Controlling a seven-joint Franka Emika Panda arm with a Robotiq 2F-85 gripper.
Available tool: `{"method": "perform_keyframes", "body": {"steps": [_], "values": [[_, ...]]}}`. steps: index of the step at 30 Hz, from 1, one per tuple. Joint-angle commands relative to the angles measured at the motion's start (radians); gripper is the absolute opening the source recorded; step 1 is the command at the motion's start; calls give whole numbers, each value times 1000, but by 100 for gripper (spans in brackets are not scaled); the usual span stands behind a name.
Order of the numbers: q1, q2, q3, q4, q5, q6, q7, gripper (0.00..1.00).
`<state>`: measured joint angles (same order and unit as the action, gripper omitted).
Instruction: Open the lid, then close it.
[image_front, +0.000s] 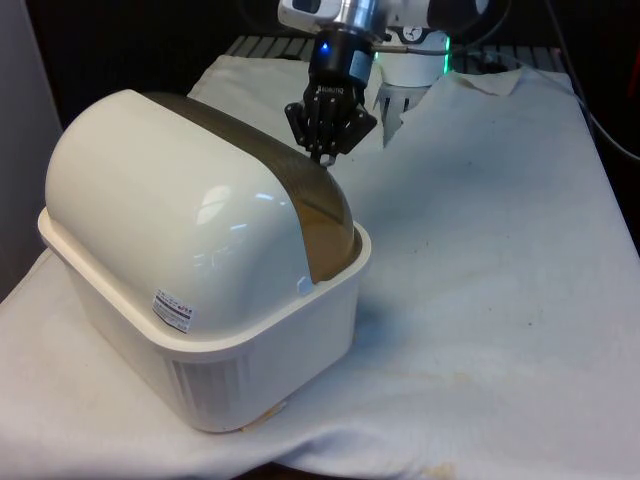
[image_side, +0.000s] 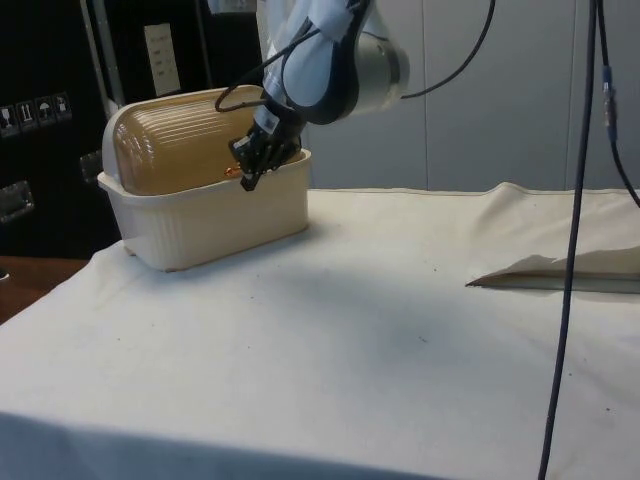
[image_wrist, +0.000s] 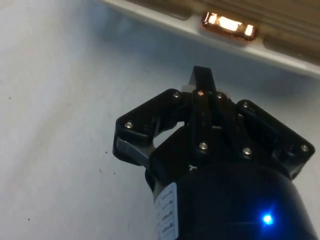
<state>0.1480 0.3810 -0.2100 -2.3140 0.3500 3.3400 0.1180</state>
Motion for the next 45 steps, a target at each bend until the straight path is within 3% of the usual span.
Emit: {"method": "perform_keyframes", "body": {"steps": [1,2,4,10,19,27,28,29,30,36,37,38,45], "values": [[6,11,-14,3,7,16,2,0],[-1,3,-2,1,0,2,1,0],[6,15,-17,7,8,20,7,0],[-2,10,-12,14,0,11,18,0],[-4,10,-17,26,1,17,45,0],[-11,15,-4,31,4,20,92,0],[-11,16,-2,31,4,19,98,0],[-3,17,-17,29,1,16,91,0],[-12,16,-2,31,4,18,104,0],[-16,24,-2,41,3,11,148,0],[-5,25,-17,35,1,14,143,0],[-16,26,-4,44,2,11,153,0],[-19,43,-11,69,4,4,188,0]]}}
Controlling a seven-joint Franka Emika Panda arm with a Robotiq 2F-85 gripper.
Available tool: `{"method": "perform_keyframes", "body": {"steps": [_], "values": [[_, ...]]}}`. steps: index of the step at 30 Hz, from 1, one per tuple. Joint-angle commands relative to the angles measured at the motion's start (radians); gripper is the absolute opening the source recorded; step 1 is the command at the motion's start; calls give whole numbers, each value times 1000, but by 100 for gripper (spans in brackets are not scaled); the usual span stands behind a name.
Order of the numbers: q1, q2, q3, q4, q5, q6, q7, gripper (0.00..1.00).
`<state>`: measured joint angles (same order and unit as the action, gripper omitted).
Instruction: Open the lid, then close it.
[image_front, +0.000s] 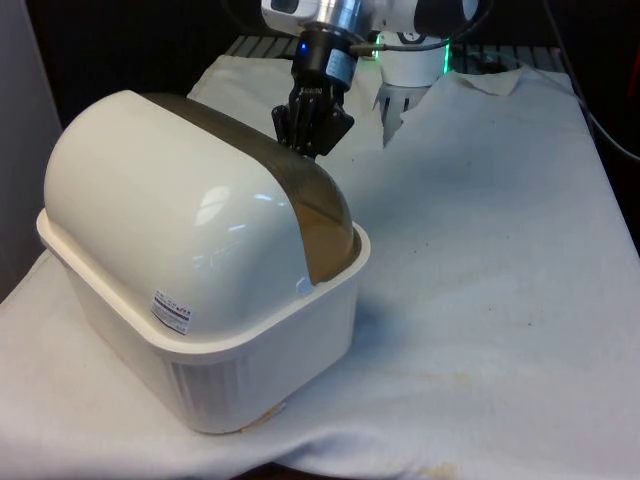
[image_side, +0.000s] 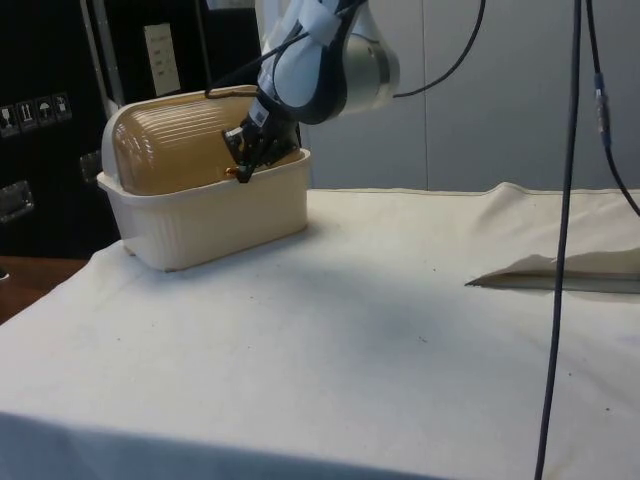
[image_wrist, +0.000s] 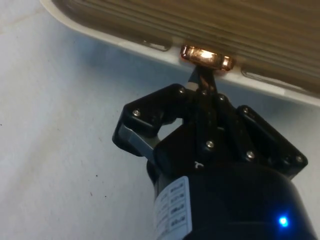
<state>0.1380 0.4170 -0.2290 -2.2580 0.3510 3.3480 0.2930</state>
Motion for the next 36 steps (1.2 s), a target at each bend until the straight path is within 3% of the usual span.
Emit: {"method": "perform_keyframes", "body": {"steps": [1,2,5,10,11,15,19,20,21,27,28,29,36], "values": [[-1,1,-1,2,0,0,5,0],[-9,9,7,15,2,-5,17,0],[-9,12,1,24,2,-9,30,0],[-1,3,-16,33,4,-12,38,0],[-3,3,-8,28,0,-6,36,0],[4,-10,-29,40,5,-17,41,0],[5,-23,-37,45,6,-21,43,0],[-3,-22,-21,44,0,-12,42,0],[5,-26,-38,46,6,-22,43,0],[3,-45,-46,58,6,-23,48,0],[-3,-49,-33,55,0,-17,46,0],[3,-48,-48,61,5,-25,48,0],[0,-55,-60,92,3,-39,49,0]]}}
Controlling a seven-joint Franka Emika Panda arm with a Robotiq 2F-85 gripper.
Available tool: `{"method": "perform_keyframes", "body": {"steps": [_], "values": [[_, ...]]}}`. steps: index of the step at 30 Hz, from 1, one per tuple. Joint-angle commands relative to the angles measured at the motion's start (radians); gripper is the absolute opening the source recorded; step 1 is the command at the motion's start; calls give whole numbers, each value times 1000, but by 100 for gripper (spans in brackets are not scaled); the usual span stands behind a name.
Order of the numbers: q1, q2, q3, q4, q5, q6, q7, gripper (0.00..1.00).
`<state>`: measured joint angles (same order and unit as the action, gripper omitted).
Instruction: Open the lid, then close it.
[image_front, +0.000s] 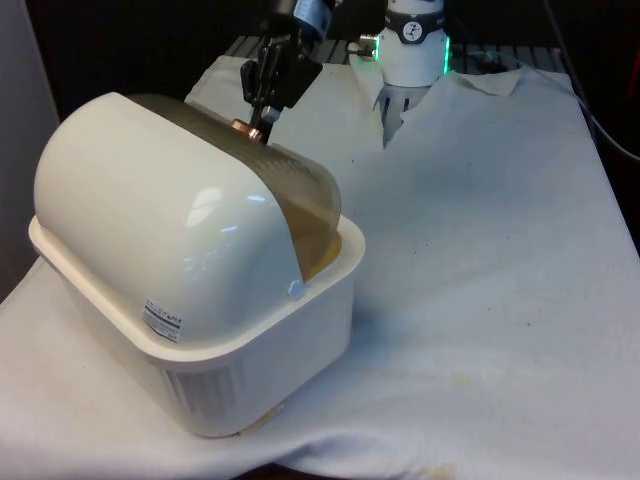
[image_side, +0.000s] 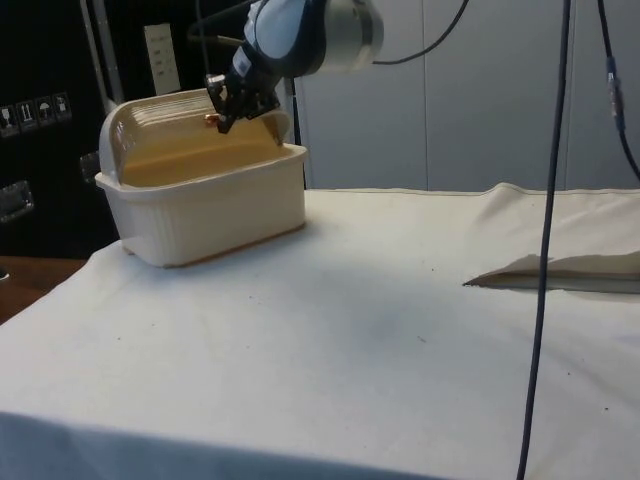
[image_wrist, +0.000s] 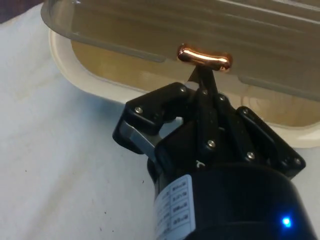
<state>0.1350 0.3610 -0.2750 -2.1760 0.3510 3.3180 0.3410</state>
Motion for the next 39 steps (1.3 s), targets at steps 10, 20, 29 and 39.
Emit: {"method": "perform_keyframes", "body": {"steps": [10,20,29,39], "values": [[-1,9,-21,52,4,-11,5,0],[-3,22,-34,93,0,-10,14,0],[-3,22,-44,122,0,-10,24,0],[-2,8,-49,155,1,-27,29,0]]}}
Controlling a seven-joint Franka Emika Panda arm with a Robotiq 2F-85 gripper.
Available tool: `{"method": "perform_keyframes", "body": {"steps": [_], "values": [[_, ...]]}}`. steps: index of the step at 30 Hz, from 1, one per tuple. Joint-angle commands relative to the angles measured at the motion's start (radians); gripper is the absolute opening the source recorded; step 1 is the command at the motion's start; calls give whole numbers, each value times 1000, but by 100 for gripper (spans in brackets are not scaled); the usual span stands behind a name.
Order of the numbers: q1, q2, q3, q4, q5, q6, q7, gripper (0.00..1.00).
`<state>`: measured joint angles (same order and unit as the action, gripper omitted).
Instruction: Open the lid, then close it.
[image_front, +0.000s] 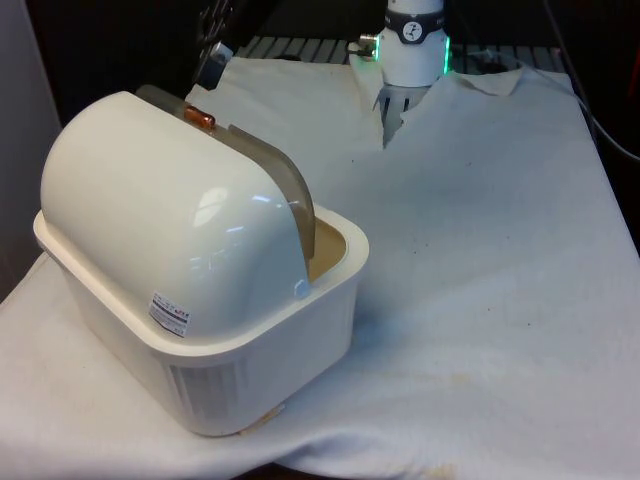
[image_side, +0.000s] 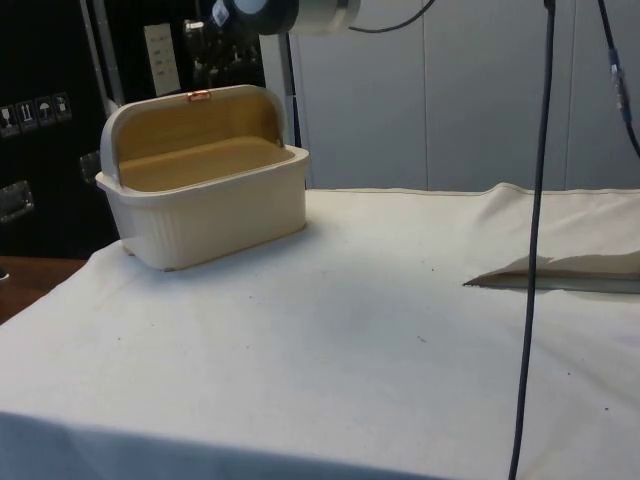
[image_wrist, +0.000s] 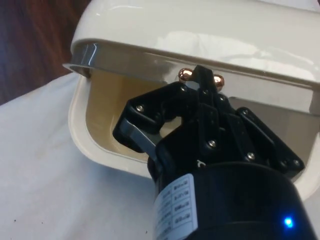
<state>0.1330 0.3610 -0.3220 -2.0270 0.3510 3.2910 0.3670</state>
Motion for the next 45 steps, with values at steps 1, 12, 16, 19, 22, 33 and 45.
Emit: {"method": "perform_keyframes", "body": {"steps": [1,12,16,19,22,33,45], "values": [[-2,15,0,18,1,-8,2,0],[0,24,-25,93,-3,-106,-19,0],[0,26,-36,132,-3,-164,-27,0],[0,26,-39,144,-4,-188,-29,0],[0,26,-41,157,-4,-224,-32,0],[-3,21,-42,187,-2,-362,-44,0],[-2,27,-60,220,-8,-465,-74,0]]}}
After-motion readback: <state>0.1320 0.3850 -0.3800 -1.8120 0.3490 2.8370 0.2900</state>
